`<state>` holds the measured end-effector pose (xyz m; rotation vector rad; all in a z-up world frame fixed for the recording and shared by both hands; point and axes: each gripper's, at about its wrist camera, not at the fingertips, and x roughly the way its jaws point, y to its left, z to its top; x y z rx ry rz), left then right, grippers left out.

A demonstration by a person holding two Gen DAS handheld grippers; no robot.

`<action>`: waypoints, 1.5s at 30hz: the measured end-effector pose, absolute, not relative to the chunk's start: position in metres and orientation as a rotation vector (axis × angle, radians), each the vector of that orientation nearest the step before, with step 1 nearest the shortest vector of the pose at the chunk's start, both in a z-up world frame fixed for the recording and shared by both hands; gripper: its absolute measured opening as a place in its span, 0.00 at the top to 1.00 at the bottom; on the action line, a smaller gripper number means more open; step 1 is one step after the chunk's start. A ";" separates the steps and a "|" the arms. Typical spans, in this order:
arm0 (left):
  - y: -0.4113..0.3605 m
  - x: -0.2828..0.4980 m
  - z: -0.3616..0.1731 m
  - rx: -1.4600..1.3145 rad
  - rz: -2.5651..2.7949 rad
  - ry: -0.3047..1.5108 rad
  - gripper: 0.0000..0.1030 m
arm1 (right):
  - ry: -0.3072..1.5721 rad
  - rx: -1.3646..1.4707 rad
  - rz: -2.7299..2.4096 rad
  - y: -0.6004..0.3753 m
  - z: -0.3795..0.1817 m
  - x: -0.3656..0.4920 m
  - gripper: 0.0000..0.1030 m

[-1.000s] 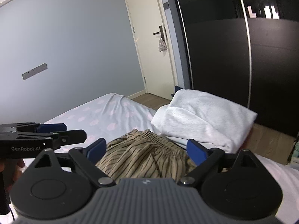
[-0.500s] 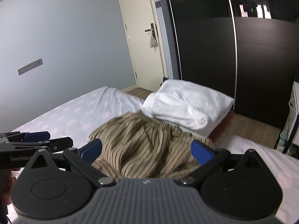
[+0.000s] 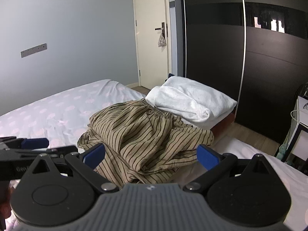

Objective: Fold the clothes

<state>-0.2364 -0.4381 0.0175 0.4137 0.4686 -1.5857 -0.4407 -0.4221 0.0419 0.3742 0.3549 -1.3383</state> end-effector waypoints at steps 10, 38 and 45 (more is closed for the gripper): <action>-0.426 -0.242 0.027 0.401 -1.595 0.441 0.27 | 0.353 0.333 -1.319 -0.412 0.046 -0.434 0.01; -0.426 -0.238 0.022 0.387 -1.580 0.492 0.27 | 0.374 0.304 -1.303 -0.409 0.042 -0.429 0.01; -0.423 -0.237 0.021 0.398 -1.569 0.492 0.27 | 0.376 0.308 -1.298 -0.407 0.040 -0.428 0.01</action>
